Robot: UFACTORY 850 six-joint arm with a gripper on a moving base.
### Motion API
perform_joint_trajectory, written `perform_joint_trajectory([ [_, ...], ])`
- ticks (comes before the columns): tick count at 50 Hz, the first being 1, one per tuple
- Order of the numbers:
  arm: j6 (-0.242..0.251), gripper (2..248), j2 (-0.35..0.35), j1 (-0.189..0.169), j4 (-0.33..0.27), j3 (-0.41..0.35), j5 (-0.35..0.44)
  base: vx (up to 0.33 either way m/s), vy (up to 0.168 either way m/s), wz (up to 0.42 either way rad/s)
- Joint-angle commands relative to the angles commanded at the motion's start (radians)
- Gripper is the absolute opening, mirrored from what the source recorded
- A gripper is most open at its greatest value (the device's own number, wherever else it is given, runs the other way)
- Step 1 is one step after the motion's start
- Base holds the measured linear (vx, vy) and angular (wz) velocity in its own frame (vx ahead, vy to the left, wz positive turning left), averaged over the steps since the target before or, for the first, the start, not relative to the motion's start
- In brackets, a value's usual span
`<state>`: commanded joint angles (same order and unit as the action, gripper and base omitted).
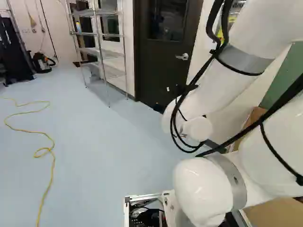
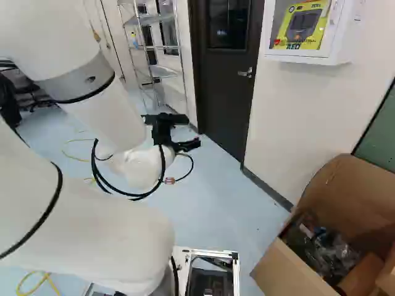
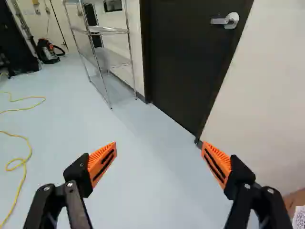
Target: Open the door and move inside
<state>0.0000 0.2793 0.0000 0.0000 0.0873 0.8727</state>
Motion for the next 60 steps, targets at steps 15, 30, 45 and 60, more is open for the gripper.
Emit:
perform_joint_trajectory([
  [15, 0.000, 247, 0.000, 0.000, 0.000, 0.000, 0.000, 0.000, 0.000, 0.000],
  [30, 0.000, 247, 0.000, 0.000, 0.000, 0.000, 0.000, 0.000, 0.000, 0.000],
  [45, 0.000, 247, 0.000, 0.000, 0.000, 0.000, 0.000, 0.025, 0.052, 0.017],
  [60, 0.000, 247, 0.000, 0.000, 0.000, 0.000, 0.000, 0.059, 0.053, -0.003],
])
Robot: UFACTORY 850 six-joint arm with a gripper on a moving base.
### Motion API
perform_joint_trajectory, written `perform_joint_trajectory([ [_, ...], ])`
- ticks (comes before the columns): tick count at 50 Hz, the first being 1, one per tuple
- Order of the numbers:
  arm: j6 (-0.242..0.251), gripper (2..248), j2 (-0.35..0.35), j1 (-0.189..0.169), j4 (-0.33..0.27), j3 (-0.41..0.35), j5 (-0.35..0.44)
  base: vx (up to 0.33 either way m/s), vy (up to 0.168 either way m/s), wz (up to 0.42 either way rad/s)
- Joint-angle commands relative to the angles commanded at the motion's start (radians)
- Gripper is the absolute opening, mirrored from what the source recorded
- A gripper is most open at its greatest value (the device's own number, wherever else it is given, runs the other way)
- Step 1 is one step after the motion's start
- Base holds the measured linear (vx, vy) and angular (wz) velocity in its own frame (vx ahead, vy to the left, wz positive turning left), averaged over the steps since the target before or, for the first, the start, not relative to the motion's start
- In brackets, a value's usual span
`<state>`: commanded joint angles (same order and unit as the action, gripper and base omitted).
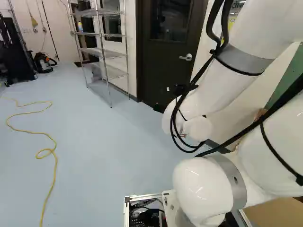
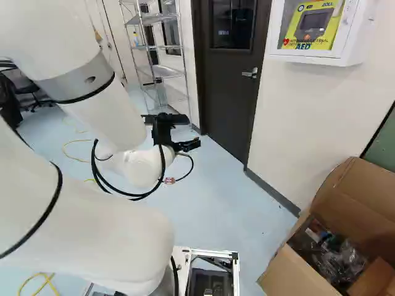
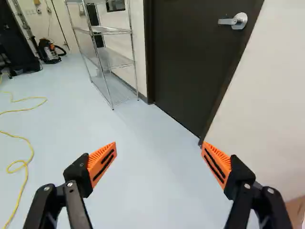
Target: Open the door and move inside
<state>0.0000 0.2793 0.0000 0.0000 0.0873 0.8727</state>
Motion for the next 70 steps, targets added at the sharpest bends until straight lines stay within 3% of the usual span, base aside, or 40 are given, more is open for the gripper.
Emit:
perform_joint_trajectory([
  [20, 0.000, 247, 0.000, 0.000, 0.000, 0.000, 0.000, 0.093, 0.057, -0.045],
  [70, 0.000, 247, 0.000, 0.000, 0.000, 0.000, 0.000, 0.114, 0.048, -0.255],
])
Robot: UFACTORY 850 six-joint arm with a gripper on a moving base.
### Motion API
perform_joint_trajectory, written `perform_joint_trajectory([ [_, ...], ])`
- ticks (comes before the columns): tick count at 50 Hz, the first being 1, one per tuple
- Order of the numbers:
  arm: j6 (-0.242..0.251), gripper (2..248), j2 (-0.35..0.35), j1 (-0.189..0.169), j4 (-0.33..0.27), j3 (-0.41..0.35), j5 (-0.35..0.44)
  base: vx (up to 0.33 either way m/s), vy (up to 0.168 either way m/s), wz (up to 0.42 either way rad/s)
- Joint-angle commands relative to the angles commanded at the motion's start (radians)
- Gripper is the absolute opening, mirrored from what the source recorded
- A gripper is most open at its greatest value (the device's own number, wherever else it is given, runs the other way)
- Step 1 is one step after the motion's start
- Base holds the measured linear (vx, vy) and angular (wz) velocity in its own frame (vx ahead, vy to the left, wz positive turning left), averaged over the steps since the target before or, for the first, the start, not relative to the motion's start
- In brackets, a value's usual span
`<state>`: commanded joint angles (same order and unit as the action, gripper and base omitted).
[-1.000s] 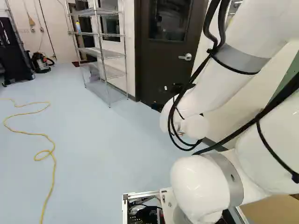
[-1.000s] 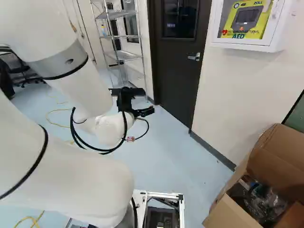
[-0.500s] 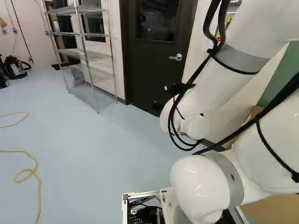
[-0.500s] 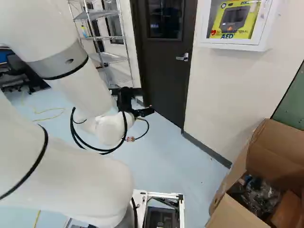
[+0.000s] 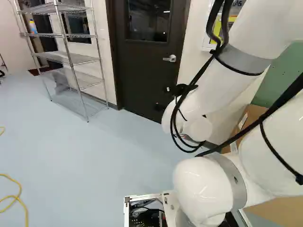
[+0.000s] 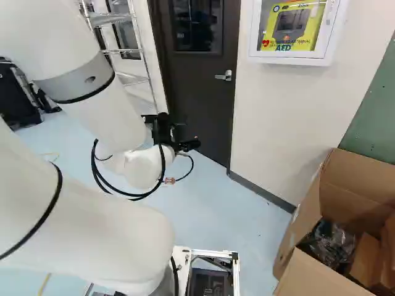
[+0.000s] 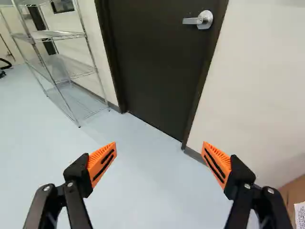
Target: Open the door and move inside
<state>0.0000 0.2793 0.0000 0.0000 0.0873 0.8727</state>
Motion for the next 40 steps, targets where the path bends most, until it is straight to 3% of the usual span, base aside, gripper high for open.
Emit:
perform_joint_trajectory([
  [40, 0.000, 247, 0.000, 0.000, 0.000, 0.000, 0.000, 0.116, 0.082, -0.264],
])
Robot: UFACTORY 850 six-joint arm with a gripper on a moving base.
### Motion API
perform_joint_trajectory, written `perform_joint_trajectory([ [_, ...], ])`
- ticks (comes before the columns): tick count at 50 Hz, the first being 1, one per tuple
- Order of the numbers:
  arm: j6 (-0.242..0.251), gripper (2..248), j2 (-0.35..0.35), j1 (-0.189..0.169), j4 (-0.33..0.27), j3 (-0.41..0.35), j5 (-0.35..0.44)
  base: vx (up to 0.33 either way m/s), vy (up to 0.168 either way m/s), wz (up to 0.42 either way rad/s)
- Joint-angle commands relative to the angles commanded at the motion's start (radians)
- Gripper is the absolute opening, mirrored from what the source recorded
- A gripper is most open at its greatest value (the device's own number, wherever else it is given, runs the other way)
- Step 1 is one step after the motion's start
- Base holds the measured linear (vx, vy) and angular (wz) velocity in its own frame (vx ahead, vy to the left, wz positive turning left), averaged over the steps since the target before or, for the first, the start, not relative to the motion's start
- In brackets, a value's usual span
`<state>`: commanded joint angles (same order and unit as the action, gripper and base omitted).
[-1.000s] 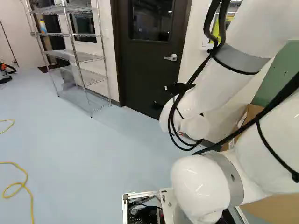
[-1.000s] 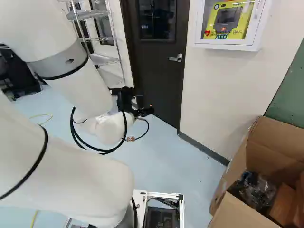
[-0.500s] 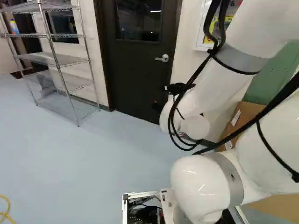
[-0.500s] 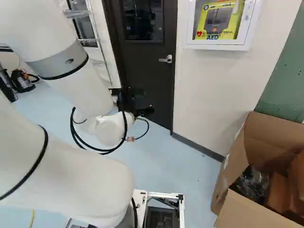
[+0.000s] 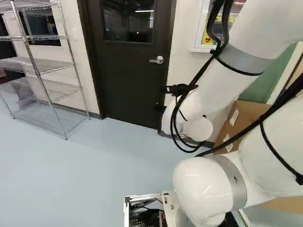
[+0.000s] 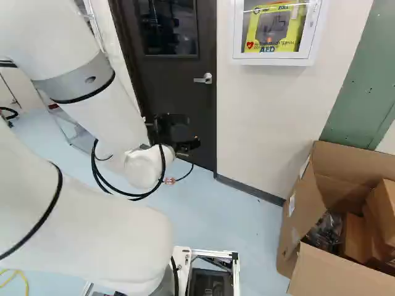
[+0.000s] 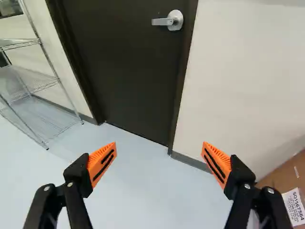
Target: Open the door and move inside
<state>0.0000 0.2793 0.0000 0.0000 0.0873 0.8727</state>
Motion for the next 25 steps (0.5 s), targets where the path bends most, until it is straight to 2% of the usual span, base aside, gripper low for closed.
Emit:
perform_joint_trajectory([
  [25, 0.000, 247, 0.000, 0.000, 0.000, 0.000, 0.000, 0.122, 0.106, -0.272],
])
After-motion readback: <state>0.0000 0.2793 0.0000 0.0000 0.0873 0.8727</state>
